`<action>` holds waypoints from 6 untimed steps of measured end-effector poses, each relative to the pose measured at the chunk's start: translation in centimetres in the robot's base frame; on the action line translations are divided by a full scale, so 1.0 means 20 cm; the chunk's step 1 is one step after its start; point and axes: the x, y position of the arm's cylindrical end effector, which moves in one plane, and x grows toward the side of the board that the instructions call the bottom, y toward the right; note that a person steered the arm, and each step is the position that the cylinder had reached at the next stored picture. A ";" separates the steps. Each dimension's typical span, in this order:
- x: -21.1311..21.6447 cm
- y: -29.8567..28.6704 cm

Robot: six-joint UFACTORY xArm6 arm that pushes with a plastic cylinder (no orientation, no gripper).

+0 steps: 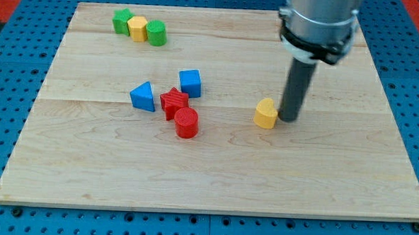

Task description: Move the yellow heart diagonally top left to the blue cube

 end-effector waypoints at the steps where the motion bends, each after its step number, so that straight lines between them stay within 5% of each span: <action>1: 0.07 -0.13; 4: -0.69 -0.53; 5: -0.81 -0.91; 6: -0.64 -0.76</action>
